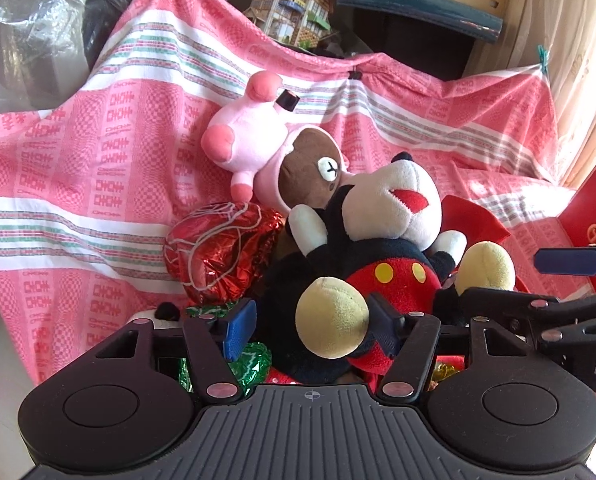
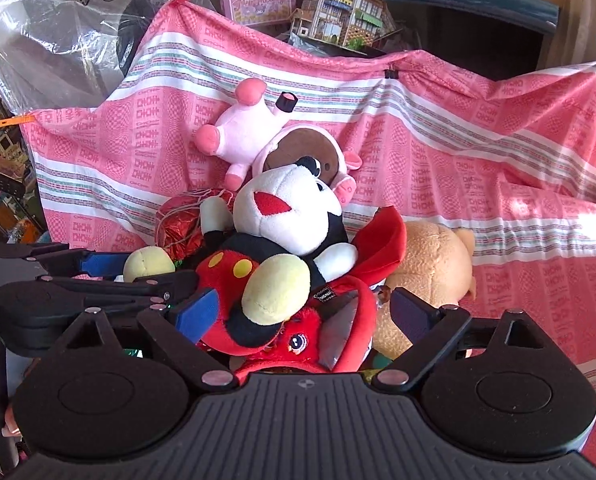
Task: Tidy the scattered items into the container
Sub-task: 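Close the right gripper on the Mickey Mouse plush and lift it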
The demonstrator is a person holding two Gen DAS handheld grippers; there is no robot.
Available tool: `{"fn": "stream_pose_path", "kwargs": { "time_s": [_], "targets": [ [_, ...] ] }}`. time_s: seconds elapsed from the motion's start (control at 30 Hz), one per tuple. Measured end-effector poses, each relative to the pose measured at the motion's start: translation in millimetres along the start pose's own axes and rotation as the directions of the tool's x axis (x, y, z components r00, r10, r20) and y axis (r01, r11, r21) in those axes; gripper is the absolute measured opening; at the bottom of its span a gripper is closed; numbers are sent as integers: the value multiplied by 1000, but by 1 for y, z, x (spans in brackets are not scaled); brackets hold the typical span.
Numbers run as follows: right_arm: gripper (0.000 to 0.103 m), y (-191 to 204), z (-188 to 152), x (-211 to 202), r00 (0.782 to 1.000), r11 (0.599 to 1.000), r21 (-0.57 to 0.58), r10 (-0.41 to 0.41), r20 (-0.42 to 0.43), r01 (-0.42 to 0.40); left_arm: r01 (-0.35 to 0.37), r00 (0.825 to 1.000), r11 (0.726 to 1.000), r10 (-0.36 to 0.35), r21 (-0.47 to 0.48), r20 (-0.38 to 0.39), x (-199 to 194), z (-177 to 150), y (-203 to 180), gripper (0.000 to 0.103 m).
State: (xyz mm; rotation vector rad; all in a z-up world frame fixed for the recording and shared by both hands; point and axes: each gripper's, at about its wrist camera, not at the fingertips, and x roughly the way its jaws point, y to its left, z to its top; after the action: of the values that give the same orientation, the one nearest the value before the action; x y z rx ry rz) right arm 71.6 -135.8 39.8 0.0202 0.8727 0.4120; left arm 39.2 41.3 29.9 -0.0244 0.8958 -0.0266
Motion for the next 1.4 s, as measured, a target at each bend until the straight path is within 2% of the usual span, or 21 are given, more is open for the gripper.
{"fn": "stream_pose_path", "kwargs": {
  "time_s": [0.07,0.13,0.17,0.2,0.23,0.27,0.4,0.5,0.57,0.73,0.83,0.87,0.93,1.03,1.17,1.23,1.27,1.33,1.4],
  "targets": [
    [80,-2,2,7,1000,1000,17,18,-9,-18,5,1000,1000,-5,-4,-7,2,0,2,74],
    [75,-5,3,13,1000,999,46,26,-12,-26,0,1000,1000,0,4,-8,3,0,2,77],
    [67,-6,3,15,1000,999,46,26,1,-26,-3,1000,1000,3,9,-11,3,0,2,80],
    [59,-7,2,16,999,999,37,38,12,-39,0,1000,1000,0,13,-16,4,2,2,80],
    [36,-8,1,18,997,997,42,72,3,-72,9,1000,1000,-9,14,-25,5,3,1,79],
    [36,-10,1,20,995,994,60,95,-9,-94,16,999,1000,-15,15,-39,6,5,1,81],
    [36,-14,-8,21,996,993,79,91,-9,-90,10,997,1000,-8,29,-72,12,9,-6,85],
    [37,-18,-9,22,995,990,103,103,-14,-101,27,997,998,-23,50,-72,11,5,-11,61],
    [37,-20,-12,22,993,987,116,117,-11,-115,75,995,996,-72,39,-70,8,0,-11,29],
    [41,-18,-15,21,990,984,120,137,-17,-134,60,997,995,-56,83,-52,5,-15,-16,31],
    [40,-15,-17,24,991,984,119,134,-30,-129,55,997,991,-49,120,-55,5,-20,-16,40],
    [35,-14,-18,25,990,985,113,135,-33,-131,62,997,989,-54,131,-62,5,-21,-17,38],
    [34,-8,-19,24,990,988,81,137,-39,-133,74,995,987,-63,145,-82,7,-22,-15,31],
    [34,-1,-20,23,991,990,47,133,-32,-131,83,993,985,-69,154,-95,8,-25,-12,29],
    [34,-4,-22,24,990,989,63,136,-32,-134,98,990,985,-83,143,-112,11,-28,-9,29],
    [39,-4,-21,23,988,987,69,149,-48,-145,97,990,985,-80,140,-118,12,-31,-8,29],
    [49,-5,-20,22,987,985,82,155,-46,-151,95,990,985,-79,141,-120,13,-33,-7,29],
    [63,-8,-19,16,989,985,95,146,-23,-143,95,989,987,-78,131,-129,15,-39,-4,29],
    [62,-8,-16,12,989,986,88,144,-8,-143,100,986,989,-84,110,-145,18,-42,0,29]
  ]
}}
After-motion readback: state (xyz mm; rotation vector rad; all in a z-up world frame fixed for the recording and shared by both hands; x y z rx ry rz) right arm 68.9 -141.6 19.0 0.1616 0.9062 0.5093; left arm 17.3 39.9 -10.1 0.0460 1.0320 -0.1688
